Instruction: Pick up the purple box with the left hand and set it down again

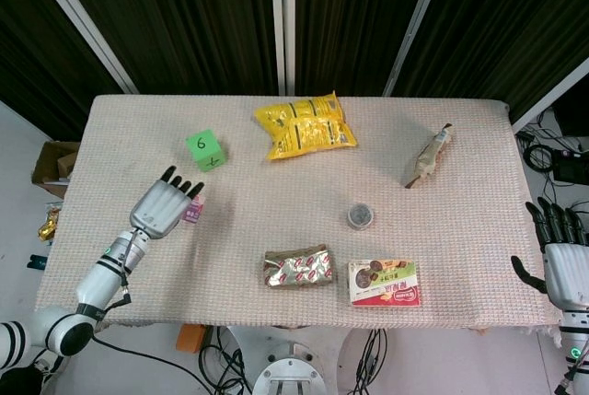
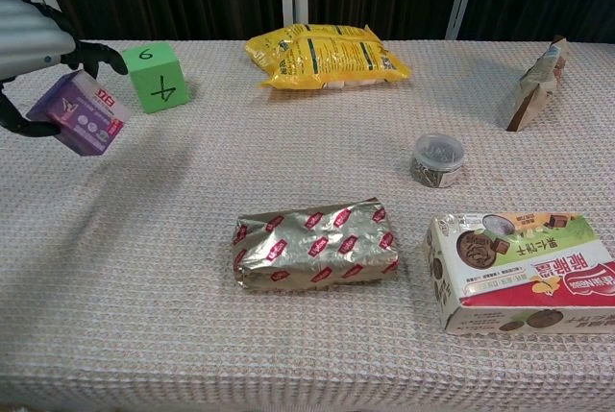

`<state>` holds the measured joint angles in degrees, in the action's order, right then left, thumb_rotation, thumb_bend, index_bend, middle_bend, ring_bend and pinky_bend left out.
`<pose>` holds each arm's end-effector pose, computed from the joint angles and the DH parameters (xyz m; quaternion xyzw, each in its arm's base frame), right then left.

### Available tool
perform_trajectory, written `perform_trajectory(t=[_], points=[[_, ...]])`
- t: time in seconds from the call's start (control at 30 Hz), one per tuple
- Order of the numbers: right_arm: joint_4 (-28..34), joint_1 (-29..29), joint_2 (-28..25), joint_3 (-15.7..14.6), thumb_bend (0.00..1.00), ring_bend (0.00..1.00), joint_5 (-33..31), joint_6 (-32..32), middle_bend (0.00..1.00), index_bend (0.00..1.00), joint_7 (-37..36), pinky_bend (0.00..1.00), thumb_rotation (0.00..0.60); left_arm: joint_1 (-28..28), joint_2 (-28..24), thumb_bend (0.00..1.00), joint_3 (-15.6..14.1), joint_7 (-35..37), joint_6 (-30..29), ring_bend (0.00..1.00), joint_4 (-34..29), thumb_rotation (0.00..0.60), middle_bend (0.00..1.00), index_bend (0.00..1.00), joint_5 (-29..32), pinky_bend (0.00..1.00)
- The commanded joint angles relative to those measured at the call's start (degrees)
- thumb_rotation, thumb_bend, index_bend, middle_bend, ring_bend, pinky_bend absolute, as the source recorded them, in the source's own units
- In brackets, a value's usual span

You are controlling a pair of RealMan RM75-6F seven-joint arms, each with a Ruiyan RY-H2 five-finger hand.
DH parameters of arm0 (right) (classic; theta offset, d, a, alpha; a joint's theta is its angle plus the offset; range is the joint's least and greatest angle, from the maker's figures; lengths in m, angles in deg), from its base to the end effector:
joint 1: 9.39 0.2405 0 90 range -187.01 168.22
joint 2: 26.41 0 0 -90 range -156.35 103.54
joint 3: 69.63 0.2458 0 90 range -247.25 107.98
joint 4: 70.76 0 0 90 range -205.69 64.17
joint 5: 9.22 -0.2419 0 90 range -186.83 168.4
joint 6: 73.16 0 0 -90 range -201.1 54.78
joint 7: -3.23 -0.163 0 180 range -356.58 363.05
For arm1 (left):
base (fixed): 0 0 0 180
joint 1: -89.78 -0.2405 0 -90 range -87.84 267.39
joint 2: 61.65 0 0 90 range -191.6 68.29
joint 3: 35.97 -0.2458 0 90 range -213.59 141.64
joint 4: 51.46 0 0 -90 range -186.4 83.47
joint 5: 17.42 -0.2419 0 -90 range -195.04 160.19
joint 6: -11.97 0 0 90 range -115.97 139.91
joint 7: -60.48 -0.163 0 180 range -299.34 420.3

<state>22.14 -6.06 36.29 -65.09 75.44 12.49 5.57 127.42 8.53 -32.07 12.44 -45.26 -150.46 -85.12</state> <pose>-0.3199 -0.2004 0.1400 0.5845 -0.3724 0.3740 0.6162 -0.1790 0.3265 0.0182 -0.8290 -0.1517 -0.2024 0.4987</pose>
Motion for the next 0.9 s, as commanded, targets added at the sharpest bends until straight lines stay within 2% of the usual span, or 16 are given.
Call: perform_trajectory(t=[0.03, 0.17, 0.3, 0.47, 0.6, 0.77, 0.9], points=[[-0.2, 0.1, 0.2, -0.1, 0.20, 0.00, -0.1, -0.3, 0.00, 0.00, -0.1, 0.00, 0.600, 5.0, -0.9, 0.30, -0.8, -18.1, -0.3, 0.31, -8.2, 0.600, 0.78, 0.17, 15.8, 0.17], [-0.6, 0.0, 0.2, -0.2, 0.20, 0.00, -0.3, -0.5, 0.00, 0.00, -0.3, 0.00, 0.600, 8.2, 1.7, 0.30, -2.1, -27.2, -3.7, 0.31, -9.5, 0.600, 0.77, 0.16, 24.8, 0.17], [-1.1, -0.1, 0.5, 0.0, 0.20, 0.00, -0.5, -0.2, 0.00, 0.00, -1.0, 0.00, 0.600, 11.5, 5.5, 0.30, -3.5, -36.6, -9.8, 0.31, -9.9, 0.600, 0.78, 0.16, 33.2, 0.17], [-1.8, -0.1, 0.7, -0.1, 0.20, 0.00, -0.6, -0.5, 0.00, 0.00, -1.3, 0.00, 0.600, 14.8, 9.8, 0.30, -3.3, -43.0, -15.7, 0.31, -10.3, 0.600, 0.77, 0.16, 42.2, 0.17], [-2.2, -0.2, 0.8, -0.1, 0.20, 0.00, -0.8, -0.6, 0.00, 0.00, -1.8, 0.00, 0.600, 16.3, 11.8, 0.30, -3.9, -44.1, -17.5, 0.31, -9.8, 0.600, 0.75, 0.16, 44.3, 0.17], [-2.5, -0.1, 0.8, -0.1, 0.20, 0.00, -1.3, -1.0, 0.00, 0.00, -2.4, 0.00, 0.600, 17.1, 12.8, 0.29, -5.1, -43.4, -18.4, 0.31, -9.0, 0.600, 0.70, 0.16, 44.1, 0.17], [-2.4, -0.2, 0.6, -0.1, 0.20, 0.00, -1.4, -1.3, 0.00, 0.00, -2.4, 0.00, 0.600, 17.1, 12.8, 0.28, -5.7, -41.8, -19.5, 0.30, -9.2, 0.600, 0.58, 0.14, 42.8, 0.17]])
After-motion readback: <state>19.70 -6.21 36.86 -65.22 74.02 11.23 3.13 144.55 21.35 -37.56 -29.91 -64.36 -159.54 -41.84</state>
